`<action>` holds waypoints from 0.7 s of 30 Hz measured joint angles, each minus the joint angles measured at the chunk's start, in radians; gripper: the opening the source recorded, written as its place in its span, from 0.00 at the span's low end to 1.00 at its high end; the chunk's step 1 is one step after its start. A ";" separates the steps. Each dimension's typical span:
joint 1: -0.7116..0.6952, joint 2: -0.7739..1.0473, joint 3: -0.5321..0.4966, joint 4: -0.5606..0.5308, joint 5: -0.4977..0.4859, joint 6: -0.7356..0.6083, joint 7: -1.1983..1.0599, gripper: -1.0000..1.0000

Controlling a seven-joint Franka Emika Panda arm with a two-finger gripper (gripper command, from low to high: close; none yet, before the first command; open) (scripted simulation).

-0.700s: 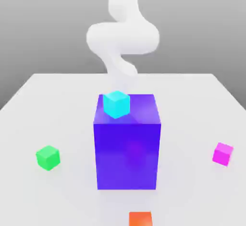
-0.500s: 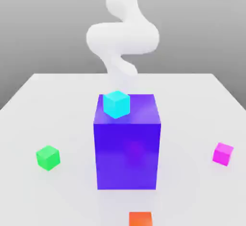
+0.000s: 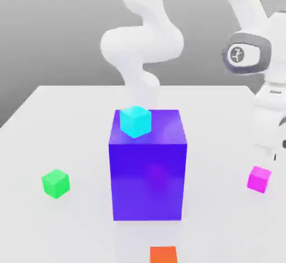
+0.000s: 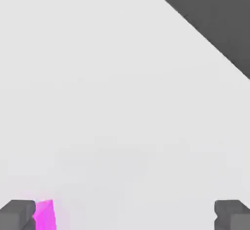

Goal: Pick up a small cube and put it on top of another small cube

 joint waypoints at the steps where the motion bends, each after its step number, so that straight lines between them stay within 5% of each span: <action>1: 0.019 0.037 0.008 -0.015 -0.011 0.019 0.005 0.50; 8: 0.204 0.272 -0.201 0.019 -0.242 0.181 0.179 0.50; 9: 0.229 0.295 -0.231 0.025 -0.263 0.199 0.195 0.00; 16: 0.230 0.296 -0.232 0.025 -0.266 0.200 0.198 0.00; 21: 0.123 0.151 -0.087 -0.013 -0.093 0.097 0.066 0.00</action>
